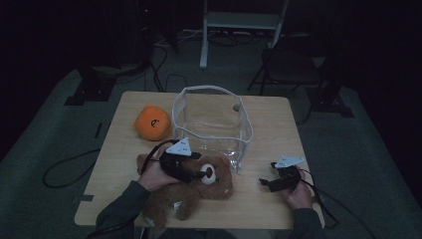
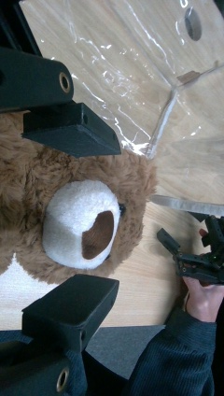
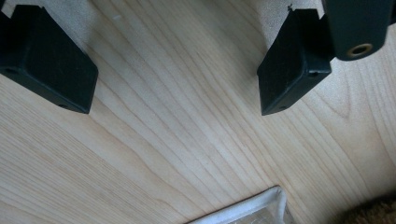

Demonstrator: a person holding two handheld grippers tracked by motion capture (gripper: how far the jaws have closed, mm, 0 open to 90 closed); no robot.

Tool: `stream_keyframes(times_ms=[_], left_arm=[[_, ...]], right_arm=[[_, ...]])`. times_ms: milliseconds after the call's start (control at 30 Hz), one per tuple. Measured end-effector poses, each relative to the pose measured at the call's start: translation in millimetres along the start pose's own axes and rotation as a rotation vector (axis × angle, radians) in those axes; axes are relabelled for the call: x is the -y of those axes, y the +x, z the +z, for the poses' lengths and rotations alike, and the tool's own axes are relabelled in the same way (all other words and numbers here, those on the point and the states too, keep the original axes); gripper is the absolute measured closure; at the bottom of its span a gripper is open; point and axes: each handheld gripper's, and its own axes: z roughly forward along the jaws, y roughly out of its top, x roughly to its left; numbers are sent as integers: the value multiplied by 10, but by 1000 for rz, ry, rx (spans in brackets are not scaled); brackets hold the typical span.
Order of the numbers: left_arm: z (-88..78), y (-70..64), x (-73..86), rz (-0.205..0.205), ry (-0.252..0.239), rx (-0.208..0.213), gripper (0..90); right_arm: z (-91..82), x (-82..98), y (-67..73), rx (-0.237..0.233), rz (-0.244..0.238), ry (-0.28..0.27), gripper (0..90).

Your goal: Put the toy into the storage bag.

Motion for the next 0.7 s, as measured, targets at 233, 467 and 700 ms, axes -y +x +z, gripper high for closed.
stream_keyframes(times_ms=[233,467,700], left_arm=[[55,14,32,-28,16,-14,214],[123,7,43,-28,36,-6,189],[165,5,49,-29,41,-5,189]], right_arm=[[1,0,0,1,-1,0,114],[0,0,-1,0,-1,0,114],[1,0,-1,0,-1,0,114]])
